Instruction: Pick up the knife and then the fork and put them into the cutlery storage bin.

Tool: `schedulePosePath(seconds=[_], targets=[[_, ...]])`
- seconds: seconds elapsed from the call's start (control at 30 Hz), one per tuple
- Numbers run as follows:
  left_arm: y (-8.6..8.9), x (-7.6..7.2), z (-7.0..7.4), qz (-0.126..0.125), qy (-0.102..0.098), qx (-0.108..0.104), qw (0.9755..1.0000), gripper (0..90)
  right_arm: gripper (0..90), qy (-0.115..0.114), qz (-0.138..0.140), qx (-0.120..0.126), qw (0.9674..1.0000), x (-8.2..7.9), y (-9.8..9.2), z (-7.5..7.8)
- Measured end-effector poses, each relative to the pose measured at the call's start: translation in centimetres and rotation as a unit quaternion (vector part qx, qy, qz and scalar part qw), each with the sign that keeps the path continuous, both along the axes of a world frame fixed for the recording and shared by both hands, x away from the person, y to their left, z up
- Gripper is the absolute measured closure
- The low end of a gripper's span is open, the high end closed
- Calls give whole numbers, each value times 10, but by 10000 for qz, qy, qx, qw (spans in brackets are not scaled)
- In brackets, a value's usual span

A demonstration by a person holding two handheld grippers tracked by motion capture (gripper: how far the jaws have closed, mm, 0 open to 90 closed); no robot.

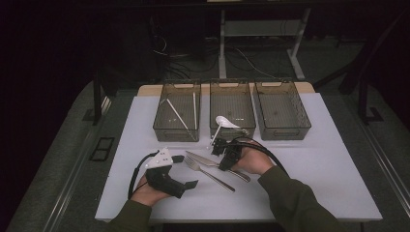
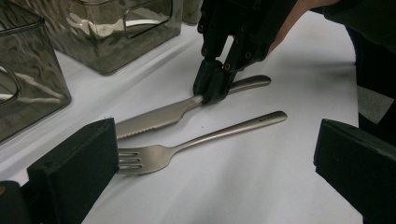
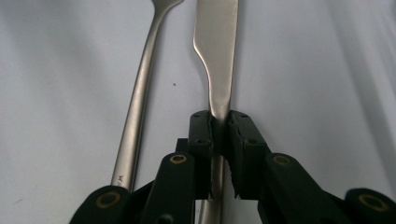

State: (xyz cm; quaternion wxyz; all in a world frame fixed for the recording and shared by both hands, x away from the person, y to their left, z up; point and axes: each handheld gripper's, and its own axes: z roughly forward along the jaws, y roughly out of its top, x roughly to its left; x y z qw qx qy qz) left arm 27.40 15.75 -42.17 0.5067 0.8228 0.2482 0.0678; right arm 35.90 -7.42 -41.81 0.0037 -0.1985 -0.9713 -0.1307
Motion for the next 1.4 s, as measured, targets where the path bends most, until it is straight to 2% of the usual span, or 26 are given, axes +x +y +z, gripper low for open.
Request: schedulePosePath(seconds=[0.4,0.63,0.77,1.0,1.23,1.4], targets=[[0,0,0,9,2,4,10000,0,799,-27,-321,452,9985,1,-31,9],[0,0,-1,22,22,15,10000,0,799,-17,-556,885,9945,1,-58,17],[0,1,-1,21,24,24,10000,0,803,-94,-687,1070,9918,1,-73,25],[0,1,-1,19,23,23,10000,0,804,-124,-924,1185,9886,2,-91,31],[0,1,-1,28,26,21,10000,0,803,-169,-1148,1343,9841,4,-104,46],[0,1,-1,23,19,37,10000,0,803,-281,-1279,1339,9823,7,-117,56]])
